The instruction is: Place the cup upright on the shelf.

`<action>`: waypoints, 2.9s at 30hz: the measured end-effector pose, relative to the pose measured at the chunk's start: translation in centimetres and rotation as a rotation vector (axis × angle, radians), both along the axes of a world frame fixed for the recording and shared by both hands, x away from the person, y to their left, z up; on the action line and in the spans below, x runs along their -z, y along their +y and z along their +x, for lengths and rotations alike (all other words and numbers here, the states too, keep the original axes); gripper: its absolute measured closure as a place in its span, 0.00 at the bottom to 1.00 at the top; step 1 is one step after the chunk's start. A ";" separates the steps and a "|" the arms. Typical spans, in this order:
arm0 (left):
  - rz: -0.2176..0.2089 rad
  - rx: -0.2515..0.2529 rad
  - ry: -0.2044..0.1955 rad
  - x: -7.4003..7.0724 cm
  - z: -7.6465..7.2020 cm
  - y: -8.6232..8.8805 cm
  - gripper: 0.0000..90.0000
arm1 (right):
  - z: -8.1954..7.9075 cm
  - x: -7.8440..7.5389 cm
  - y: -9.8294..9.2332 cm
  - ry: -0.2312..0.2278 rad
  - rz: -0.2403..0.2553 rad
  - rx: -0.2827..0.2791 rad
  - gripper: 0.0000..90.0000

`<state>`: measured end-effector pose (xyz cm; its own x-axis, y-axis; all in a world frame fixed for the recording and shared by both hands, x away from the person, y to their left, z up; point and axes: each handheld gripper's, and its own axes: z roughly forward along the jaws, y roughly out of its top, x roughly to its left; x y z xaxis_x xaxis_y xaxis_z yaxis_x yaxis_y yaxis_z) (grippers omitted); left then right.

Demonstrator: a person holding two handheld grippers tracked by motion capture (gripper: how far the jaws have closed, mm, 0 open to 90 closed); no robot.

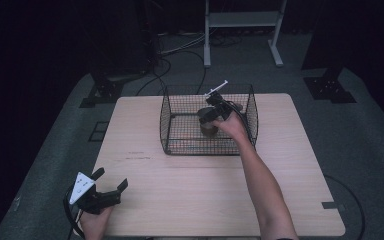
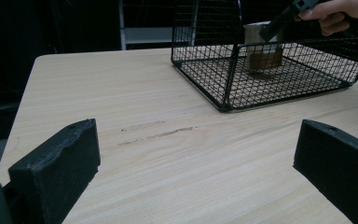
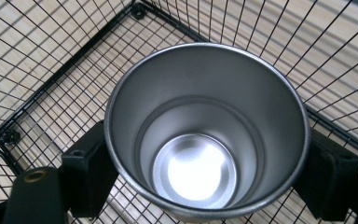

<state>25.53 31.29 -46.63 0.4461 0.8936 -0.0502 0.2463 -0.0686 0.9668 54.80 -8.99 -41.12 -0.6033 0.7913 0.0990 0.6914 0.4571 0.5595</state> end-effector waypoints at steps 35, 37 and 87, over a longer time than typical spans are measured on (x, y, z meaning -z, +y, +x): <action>-0.005 -0.001 0.001 0.0 0.0 -0.2 0.00 | -0.8 -0.5 0.2 -0.017 -0.046 -0.036 0.14; -0.005 -0.001 0.002 0.0 0.0 -0.1 0.00 | -0.8 -0.5 0.1 -0.017 -0.050 -0.034 0.14; 0.006 0.021 0.004 0.0 0.2 -0.6 0.00 | -6.3 -5.8 -3.9 -0.127 0.106 -0.100 0.09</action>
